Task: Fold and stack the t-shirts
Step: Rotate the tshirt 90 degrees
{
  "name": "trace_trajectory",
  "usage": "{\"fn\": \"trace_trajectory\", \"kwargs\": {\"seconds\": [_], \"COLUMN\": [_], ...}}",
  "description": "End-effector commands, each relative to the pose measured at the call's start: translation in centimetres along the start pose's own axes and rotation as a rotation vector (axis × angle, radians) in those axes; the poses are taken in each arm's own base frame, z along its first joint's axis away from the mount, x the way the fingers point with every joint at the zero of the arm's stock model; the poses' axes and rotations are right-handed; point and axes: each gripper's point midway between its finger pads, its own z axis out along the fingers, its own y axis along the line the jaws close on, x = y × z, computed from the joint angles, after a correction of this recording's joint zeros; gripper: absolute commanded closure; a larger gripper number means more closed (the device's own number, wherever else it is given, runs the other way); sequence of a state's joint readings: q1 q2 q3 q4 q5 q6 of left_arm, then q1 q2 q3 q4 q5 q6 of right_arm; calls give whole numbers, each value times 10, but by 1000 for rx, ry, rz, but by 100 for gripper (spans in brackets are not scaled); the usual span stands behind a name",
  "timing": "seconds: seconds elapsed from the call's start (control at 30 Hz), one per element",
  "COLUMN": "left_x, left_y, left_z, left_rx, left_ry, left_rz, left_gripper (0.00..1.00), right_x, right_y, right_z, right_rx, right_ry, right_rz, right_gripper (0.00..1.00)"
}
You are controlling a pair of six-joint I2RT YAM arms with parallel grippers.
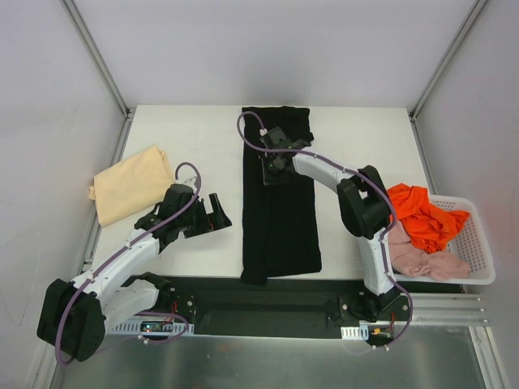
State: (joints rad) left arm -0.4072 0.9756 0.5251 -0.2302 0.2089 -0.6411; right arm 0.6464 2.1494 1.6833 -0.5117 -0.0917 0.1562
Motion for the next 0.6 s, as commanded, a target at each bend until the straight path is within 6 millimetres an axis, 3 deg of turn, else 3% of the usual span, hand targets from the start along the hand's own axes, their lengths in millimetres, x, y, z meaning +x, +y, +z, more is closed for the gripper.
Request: {"fn": "trace_trajectory", "kwargs": {"seconds": [0.0, 0.23, 0.3, 0.33, 0.4, 0.47, 0.57], "left_x": [2, 5, 6, 5, 6, 7, 8], "left_y": [-7, -10, -10, -11, -11, -13, -15], "left_z": [1, 3, 4, 4, 5, 5, 5], "left_rx": [34, 51, 51, 57, 59, 68, 82], "left_ry": [14, 35, 39, 39, 44, 52, 57], "left_rz": [35, 36, 35, 34, 35, 35, 34], "left_gripper": [1, 0, 1, 1, 1, 1, 1], "right_x": [-41, -49, -45, -43, -38, -34, -32], "right_y": [20, 2, -3, -5, -10, -11, -11], "right_z": [-58, -47, -38, -36, -29, -29, -36], "right_rx": [-28, 31, 32, 34, 45, 45, 41], "right_ry": [-114, -88, -55, -43, -24, -9, -7], "right_rz": [-32, -11, 3, 8, 8, 2, -3], "right_gripper": [98, 94, 85, 76, 71, 57, 45]}}
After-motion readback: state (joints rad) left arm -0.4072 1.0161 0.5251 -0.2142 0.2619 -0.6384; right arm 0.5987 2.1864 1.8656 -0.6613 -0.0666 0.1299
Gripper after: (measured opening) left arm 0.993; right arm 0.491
